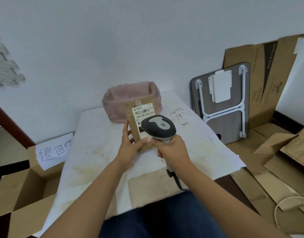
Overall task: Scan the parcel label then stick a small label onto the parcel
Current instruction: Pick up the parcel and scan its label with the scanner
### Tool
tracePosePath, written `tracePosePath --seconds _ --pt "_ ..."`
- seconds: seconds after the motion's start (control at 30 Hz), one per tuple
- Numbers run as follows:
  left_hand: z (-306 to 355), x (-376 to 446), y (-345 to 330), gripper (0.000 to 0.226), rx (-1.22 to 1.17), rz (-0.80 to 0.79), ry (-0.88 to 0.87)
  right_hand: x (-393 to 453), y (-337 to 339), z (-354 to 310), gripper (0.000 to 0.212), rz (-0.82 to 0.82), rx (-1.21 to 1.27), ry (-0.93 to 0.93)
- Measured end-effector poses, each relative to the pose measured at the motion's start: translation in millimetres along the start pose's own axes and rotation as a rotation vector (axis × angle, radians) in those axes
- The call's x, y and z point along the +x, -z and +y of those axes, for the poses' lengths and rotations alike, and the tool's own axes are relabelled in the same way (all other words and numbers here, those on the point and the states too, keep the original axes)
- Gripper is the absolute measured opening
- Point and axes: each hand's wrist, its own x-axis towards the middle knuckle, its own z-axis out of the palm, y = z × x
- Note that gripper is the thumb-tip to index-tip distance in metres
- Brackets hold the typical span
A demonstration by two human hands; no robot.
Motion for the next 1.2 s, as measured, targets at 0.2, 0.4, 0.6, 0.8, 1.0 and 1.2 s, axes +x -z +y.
tracePosePath --seconds 0.2,0.4,0.6,0.8,1.0,1.2 --pt "-2.4 2.9 2.0 0.103 -0.009 0.002 0.015 0.4 0.5 -0.1 0.023 0.021 0.012 0.009" --pt "-1.5 5.0 2.5 0.103 -0.007 0.006 0.045 2.4 0.5 0.7 0.028 0.029 0.009 0.011" --pt "-1.1 5.4 2.7 0.103 0.006 0.003 0.067 4.3 -3.6 4.1 0.025 0.036 0.009 0.012" --pt "-0.7 5.4 2.7 0.104 0.015 0.004 0.064 5.9 -3.2 5.4 0.031 0.046 -0.007 0.035" --pt "-1.0 4.9 2.4 0.103 0.020 0.002 0.057 8.1 -4.6 6.3 0.028 0.058 -0.014 0.055" --pt "-1.0 6.4 2.5 0.104 0.027 0.009 0.068 10.5 -2.9 7.7 0.025 0.063 -0.007 0.032"
